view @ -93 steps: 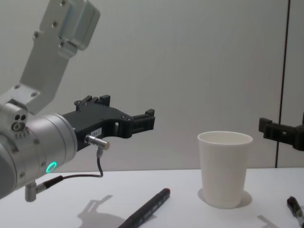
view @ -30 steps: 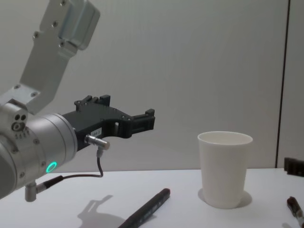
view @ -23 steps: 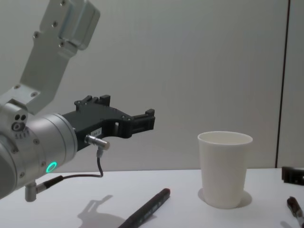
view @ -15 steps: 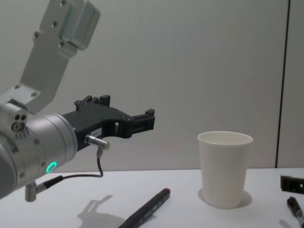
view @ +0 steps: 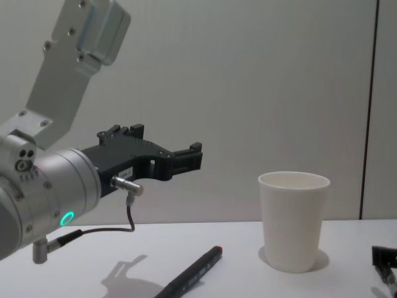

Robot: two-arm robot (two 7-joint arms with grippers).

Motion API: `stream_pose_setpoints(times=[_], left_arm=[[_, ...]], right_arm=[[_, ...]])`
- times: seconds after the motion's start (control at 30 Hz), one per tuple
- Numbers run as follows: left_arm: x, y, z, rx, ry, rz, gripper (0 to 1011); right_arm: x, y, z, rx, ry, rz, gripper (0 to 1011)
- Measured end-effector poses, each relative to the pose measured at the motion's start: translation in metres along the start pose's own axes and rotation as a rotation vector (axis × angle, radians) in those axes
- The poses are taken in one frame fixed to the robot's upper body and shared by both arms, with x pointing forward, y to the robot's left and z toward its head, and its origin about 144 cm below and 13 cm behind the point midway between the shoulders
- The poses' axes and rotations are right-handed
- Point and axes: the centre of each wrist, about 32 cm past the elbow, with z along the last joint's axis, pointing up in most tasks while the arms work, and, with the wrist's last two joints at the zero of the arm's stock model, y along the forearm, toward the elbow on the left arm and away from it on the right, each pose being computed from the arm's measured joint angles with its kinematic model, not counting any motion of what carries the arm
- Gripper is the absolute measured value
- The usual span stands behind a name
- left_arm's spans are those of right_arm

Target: Place the pen into the pen holder.

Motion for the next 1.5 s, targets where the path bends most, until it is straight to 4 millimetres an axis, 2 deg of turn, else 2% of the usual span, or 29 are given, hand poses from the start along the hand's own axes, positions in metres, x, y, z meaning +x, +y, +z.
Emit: stream_pose_setpoints(times=[1.5], left_arm=[[0.0, 0.0, 0.0, 0.0, 0.0, 0.0, 1003]], right_arm=[[-0.013, 0.013, -0.001, -0.098, -0.007, -0.035, 1001]])
